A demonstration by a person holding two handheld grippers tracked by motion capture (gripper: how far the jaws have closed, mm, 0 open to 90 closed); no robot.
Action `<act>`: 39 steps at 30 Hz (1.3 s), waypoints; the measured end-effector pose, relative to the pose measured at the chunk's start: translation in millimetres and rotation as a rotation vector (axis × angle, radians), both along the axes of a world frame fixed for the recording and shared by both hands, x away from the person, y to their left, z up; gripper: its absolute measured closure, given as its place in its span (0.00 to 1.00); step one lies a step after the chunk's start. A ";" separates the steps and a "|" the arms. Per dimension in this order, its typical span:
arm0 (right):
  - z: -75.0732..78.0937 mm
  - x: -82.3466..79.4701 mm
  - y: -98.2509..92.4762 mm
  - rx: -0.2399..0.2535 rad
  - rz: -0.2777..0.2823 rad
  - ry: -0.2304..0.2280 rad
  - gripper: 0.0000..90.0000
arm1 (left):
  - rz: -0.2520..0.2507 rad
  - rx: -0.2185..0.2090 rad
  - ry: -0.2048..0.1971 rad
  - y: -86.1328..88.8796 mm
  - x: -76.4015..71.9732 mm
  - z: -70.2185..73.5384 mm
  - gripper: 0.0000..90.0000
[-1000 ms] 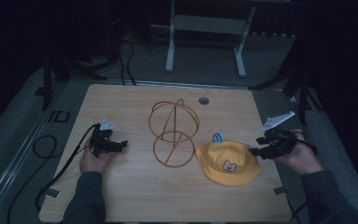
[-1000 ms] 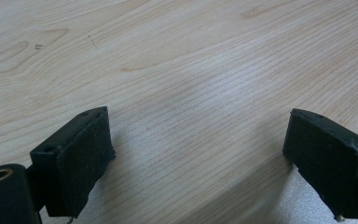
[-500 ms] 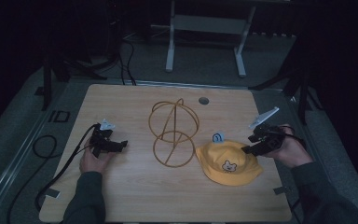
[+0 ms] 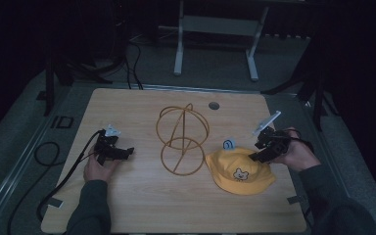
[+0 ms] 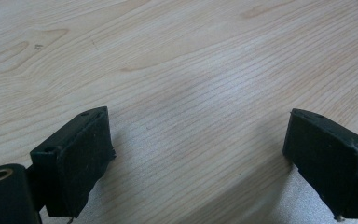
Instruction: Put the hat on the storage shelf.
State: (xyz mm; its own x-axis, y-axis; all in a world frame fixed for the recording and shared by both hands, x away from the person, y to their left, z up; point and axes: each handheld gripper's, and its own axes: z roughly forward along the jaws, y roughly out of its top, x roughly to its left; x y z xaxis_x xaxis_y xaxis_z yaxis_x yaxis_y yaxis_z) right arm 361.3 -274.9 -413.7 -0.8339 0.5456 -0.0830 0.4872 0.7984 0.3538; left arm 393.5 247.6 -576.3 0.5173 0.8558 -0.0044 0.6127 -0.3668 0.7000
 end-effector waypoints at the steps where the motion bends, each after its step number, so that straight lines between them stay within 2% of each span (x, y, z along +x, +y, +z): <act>1: -0.3 0.3 1.0 -0.003 0.002 0.001 0.51 | 0.001 0.000 0.000 0.0 0.0 0.0 0.09; 27: -16.8 17.4 20.5 -0.082 0.053 0.080 0.53 | 0.000 0.000 0.000 0.0 0.0 0.0 0.09; 39: -24.0 20.9 26.1 -0.100 0.052 0.138 0.70 | 0.000 0.000 0.000 0.0 0.0 0.0 0.09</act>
State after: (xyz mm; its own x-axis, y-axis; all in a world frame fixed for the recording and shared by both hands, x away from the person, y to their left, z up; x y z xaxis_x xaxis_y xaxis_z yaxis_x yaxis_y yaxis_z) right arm 382.2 -248.8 -437.8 -0.8681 0.4961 -0.0176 0.4827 0.8517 0.2039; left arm 393.5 247.6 -576.3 0.5172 0.8558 -0.0043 0.6127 -0.3668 0.7001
